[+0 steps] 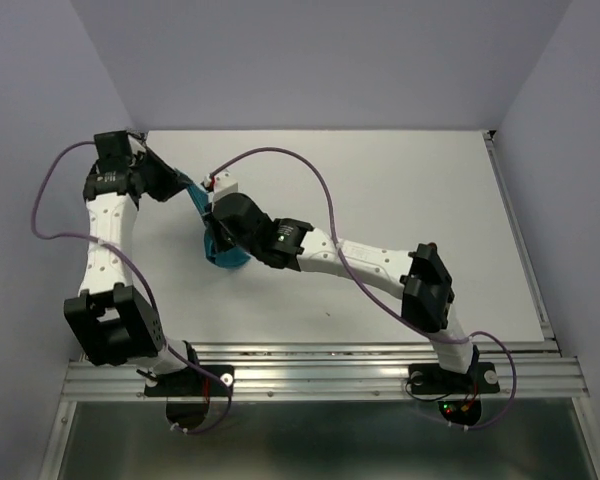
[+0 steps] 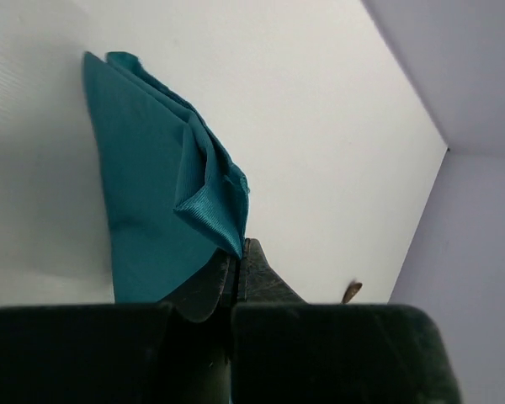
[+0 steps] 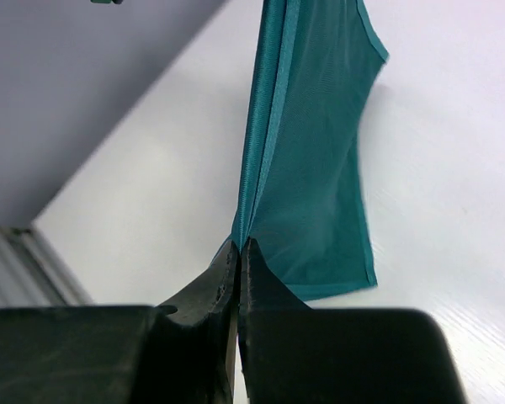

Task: Fold the napkin into a case and place the utensils inside
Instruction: Turn over the upper triangle folded napkin at the center of the board.

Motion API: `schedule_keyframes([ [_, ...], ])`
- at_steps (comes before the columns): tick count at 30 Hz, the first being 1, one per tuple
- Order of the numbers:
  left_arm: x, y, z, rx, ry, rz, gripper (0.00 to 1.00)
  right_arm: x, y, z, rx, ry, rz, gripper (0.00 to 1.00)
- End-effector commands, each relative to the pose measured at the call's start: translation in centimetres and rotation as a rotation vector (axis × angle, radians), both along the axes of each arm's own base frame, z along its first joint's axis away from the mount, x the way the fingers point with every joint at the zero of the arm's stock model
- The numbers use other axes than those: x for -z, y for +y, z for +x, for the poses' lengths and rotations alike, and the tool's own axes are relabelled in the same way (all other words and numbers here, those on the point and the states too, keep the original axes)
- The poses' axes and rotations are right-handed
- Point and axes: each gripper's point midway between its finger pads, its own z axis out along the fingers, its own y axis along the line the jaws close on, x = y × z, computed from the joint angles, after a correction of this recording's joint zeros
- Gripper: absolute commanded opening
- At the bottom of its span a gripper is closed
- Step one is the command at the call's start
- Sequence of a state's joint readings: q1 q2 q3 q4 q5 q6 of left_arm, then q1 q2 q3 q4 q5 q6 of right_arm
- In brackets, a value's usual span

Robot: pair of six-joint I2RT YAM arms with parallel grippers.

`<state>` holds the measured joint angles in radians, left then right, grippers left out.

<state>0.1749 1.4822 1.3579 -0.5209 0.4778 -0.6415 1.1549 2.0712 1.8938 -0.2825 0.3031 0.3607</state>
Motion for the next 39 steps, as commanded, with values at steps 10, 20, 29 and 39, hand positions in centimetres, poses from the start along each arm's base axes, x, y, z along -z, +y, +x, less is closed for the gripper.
schedule_keyframes([
  [10, -15.8, 8.6, -2.6, -0.287, -0.326, 0.413, 0.0, -11.7, 4.4, -5.5, -0.326, 0.042, 0.39, 0.01],
  [20, -0.4, -1.6, 4.3, -0.133, -0.109, 0.366, 0.0, 4.1, -4.0, -2.3, -0.106, 0.388, 0.3, 0.01],
  [29, 7.2, -11.6, 6.9, 0.049, -0.03, 0.361, 0.0, 13.6, -13.4, -3.2, 0.087, 0.52, 0.159, 0.01],
  [39, 11.1, -17.3, 6.9, 0.145, 0.022, 0.369, 0.0, 15.9, -17.2, -3.6, 0.148, 0.528, 0.105, 0.01],
])
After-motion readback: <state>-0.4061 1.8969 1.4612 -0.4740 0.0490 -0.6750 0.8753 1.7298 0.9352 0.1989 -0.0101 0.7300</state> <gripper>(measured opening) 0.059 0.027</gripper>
